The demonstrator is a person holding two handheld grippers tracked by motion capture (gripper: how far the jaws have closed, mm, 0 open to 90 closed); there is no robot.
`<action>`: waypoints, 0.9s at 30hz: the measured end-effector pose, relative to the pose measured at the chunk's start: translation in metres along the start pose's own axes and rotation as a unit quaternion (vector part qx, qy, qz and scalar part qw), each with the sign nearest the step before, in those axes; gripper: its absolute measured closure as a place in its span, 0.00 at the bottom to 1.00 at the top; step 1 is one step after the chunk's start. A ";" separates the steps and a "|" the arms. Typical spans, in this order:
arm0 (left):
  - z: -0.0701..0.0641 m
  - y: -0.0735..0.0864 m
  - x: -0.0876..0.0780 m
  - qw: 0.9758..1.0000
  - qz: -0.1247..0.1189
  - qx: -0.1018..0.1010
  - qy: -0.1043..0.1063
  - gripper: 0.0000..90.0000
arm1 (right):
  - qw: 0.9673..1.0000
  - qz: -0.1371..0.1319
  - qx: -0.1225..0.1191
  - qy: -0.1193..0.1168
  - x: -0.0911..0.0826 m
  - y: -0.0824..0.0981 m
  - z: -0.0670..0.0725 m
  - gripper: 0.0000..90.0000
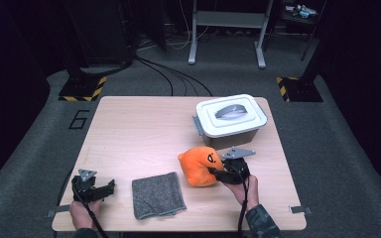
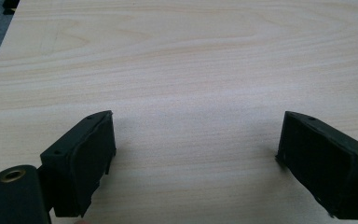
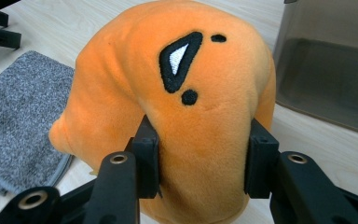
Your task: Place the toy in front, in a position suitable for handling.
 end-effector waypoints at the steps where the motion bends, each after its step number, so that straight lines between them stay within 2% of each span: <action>1: 0.000 0.000 0.000 1.000 0.000 0.000 0.000 0.12 | 1.000 -0.001 0.000 0.000 0.002 -0.001 0.000 0.63; 11: 0.000 0.000 0.000 1.000 0.000 0.000 0.000 0.12 | 1.000 0.005 0.006 0.008 0.022 -0.007 -0.006 0.62; 16: 0.000 0.000 0.000 1.000 0.000 0.000 0.000 0.12 | 1.000 0.012 0.012 0.004 0.033 -0.006 -0.008 0.61; 22: 0.000 0.000 0.000 1.000 0.000 0.000 0.000 0.12 | 0.999 0.021 0.025 0.001 0.036 -0.003 -0.013 0.48; 24: 0.000 0.000 0.000 1.000 0.000 0.000 0.000 0.12 | 1.000 0.018 0.024 -0.001 0.036 -0.003 -0.015 0.48; 27: 0.000 0.000 0.000 1.000 0.000 0.000 0.000 0.12 | 0.999 0.014 0.031 -0.015 0.036 -0.003 -0.012 0.55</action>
Point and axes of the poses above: each handheld gripper's, and its own axes: x roughly forward along the jaws, y roughly out of its underside, z roughly to its left, the point moved 10 cm from there along x, roughly forward along the jaws, and after that the axes turned 6 degrees about z, right-handed, at the moved point
